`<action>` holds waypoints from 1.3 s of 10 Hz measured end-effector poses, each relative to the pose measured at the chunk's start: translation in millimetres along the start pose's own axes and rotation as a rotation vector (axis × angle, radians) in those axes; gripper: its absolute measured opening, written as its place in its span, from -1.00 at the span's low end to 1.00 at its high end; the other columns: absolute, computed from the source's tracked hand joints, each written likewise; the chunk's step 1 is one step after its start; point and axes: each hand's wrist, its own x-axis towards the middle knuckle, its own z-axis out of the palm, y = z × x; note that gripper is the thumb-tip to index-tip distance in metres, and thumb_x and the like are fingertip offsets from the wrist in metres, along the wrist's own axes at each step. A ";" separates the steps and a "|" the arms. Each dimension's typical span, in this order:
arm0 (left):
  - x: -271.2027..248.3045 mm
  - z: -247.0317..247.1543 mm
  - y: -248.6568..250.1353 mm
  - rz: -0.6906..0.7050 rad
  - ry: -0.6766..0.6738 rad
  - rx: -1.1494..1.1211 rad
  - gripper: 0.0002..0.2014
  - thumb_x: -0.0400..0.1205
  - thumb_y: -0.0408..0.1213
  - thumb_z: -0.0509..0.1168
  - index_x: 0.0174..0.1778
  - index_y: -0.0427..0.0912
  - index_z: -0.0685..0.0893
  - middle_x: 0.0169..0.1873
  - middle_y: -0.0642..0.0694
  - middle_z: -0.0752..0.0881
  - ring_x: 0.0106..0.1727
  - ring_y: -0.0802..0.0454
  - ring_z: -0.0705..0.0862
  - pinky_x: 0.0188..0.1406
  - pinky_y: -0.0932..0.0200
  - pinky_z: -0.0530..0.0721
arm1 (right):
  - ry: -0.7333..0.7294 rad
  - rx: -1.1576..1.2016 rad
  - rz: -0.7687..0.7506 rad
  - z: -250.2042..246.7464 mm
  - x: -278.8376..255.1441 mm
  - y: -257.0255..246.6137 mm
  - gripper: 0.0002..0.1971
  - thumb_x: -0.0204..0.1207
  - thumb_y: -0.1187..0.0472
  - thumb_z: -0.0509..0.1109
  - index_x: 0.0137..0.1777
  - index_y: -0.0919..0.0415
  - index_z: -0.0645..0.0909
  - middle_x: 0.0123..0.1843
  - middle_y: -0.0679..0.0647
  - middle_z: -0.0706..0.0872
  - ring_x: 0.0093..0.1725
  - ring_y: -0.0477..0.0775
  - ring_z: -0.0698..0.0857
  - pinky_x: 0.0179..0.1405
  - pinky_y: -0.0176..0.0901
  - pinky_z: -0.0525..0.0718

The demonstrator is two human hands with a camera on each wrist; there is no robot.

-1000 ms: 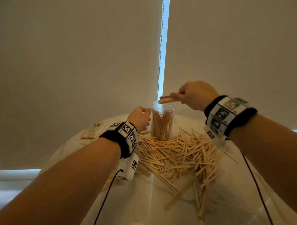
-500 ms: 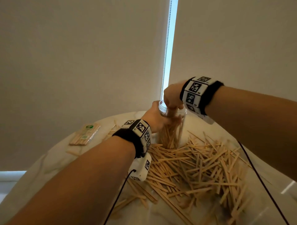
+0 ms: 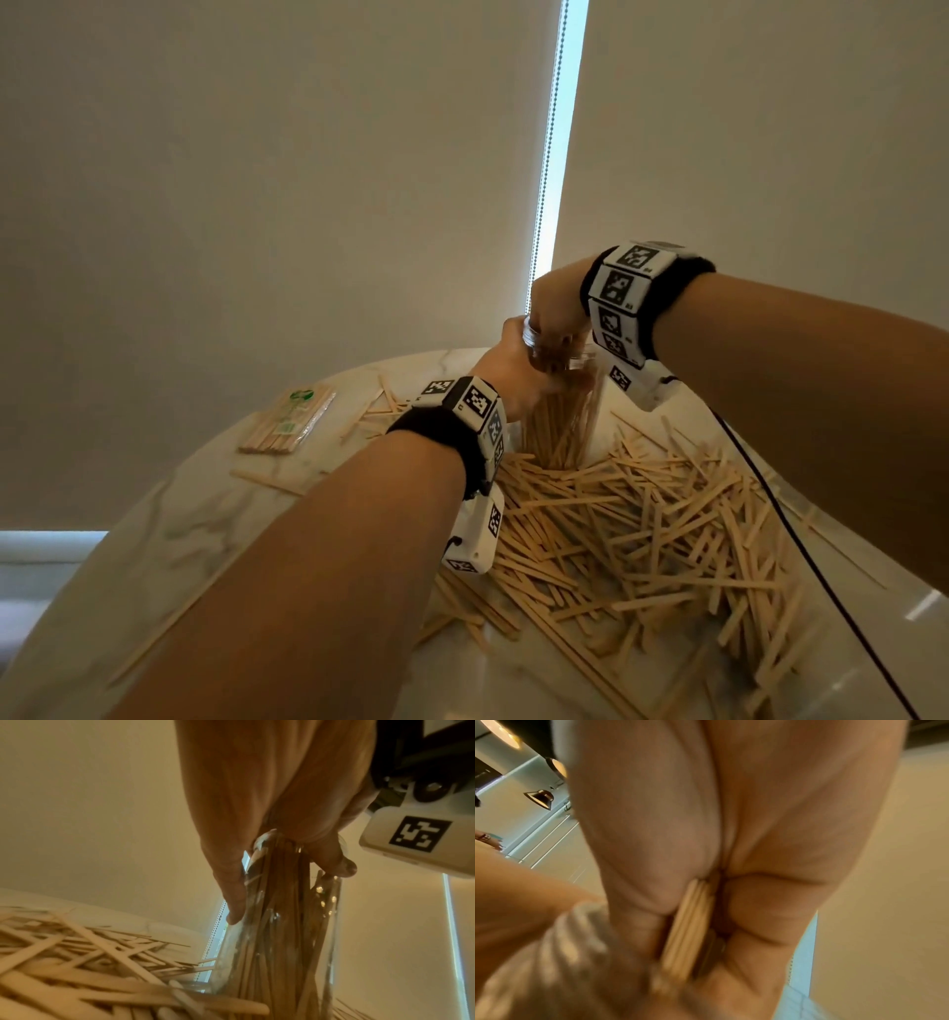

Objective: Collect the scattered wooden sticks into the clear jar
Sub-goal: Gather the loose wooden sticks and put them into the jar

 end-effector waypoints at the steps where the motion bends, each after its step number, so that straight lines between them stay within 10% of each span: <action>1: -4.1 -1.7 1.1 0.007 0.003 -0.007 0.00 0.46 -0.08 0.62 0.69 -0.04 0.12 0.29 -0.11 0.69 0.24 -0.09 0.71 0.23 0.01 0.71 | -0.064 -0.087 -0.003 2.0 11.6 10.1 -0.89 0.45 0.13 0.58 -0.07 0.12 0.78 -0.25 0.03 0.76 -0.28 0.04 0.74 -0.15 -0.07 0.74; 3: -3.4 -0.5 -0.6 0.006 -0.002 -0.011 0.00 0.50 -0.17 0.61 0.72 -0.03 0.09 0.30 -0.10 0.69 0.21 -0.06 0.70 0.00 0.20 0.68 | 0.029 0.002 -0.007 15.2 12.2 12.9 -0.84 0.54 0.13 0.52 0.00 0.20 0.70 -0.21 0.03 0.71 -0.13 0.13 0.72 -0.07 -0.05 0.73; 4: -3.7 -0.8 -0.7 0.009 0.004 -0.002 0.02 0.48 -0.11 0.62 0.72 0.01 0.09 0.28 -0.06 0.68 0.19 -0.04 0.70 -0.11 0.28 0.64 | 0.019 0.149 -0.036 8.0 1.9 14.6 -0.68 0.66 0.06 0.40 0.29 0.22 0.71 0.18 0.11 0.79 0.11 0.11 0.78 0.24 -0.06 0.71; 6: -4.4 -0.5 -1.9 0.007 0.017 -0.022 0.04 0.45 -0.04 0.63 0.73 -0.01 0.10 0.17 0.05 0.67 0.14 0.05 0.69 -0.04 0.30 0.62 | 0.063 0.161 0.058 11.6 -7.6 21.4 -0.80 0.54 0.07 0.53 -0.06 0.23 0.74 0.02 0.10 0.82 -0.05 0.09 0.75 0.11 -0.06 0.74; 7: -6.7 -0.8 1.4 0.012 0.014 -0.002 0.00 0.49 -0.13 0.61 0.72 -0.02 0.10 0.12 0.07 0.63 0.02 0.15 0.67 -0.22 0.41 0.56 | 0.080 0.215 0.033 12.8 -12.4 16.7 -0.66 0.67 -0.01 0.36 0.12 0.30 0.74 0.05 0.11 0.83 -0.03 0.06 0.77 0.12 -0.14 0.69; 9: -20.1 -3.4 5.5 -0.110 0.006 0.136 0.30 0.42 0.15 0.59 0.77 -0.09 -0.27 0.58 -0.25 0.50 0.46 -0.16 0.61 0.29 0.10 0.57 | 0.326 0.426 0.007 7.8 -66.2 26.0 -0.74 0.65 0.07 0.40 0.12 0.24 0.80 -0.05 0.09 0.86 -0.04 0.10 0.85 0.14 0.04 0.80; 10: -44.9 -15.3 3.7 -0.170 -0.022 0.325 0.21 0.39 0.25 0.56 0.78 -0.12 -0.01 0.62 -0.25 0.44 0.55 -0.22 0.51 0.51 -0.14 0.51 | 0.452 0.537 0.000 19.3 -104.3 23.7 -0.75 0.67 0.05 0.37 -0.02 0.19 0.79 -0.20 0.03 0.82 -0.20 0.02 0.82 -0.03 -0.05 0.79; 11: -81.1 -34.1 -3.5 -0.169 -0.027 0.496 -0.20 0.40 0.22 0.57 0.49 -0.11 0.57 0.36 -0.09 0.69 0.33 -0.06 0.65 0.37 -0.06 0.61 | 0.322 0.506 -0.025 45.7 -143.6 11.8 -0.68 0.71 0.03 0.31 -0.07 0.23 0.78 -0.23 0.09 0.81 -0.21 0.03 0.79 -0.08 -0.09 0.77; 13: -170.5 -70.1 -15.7 -0.291 -0.146 0.822 -0.61 0.44 0.21 0.55 -0.04 -0.01 0.77 -0.07 0.04 0.77 -0.04 0.07 0.68 -0.17 0.18 0.54 | -0.039 0.351 0.087 112.6 -194.2 2.4 -0.57 0.74 -0.11 0.24 -0.25 0.17 0.62 -0.27 0.06 0.75 -0.31 0.01 0.72 -0.12 -0.13 0.73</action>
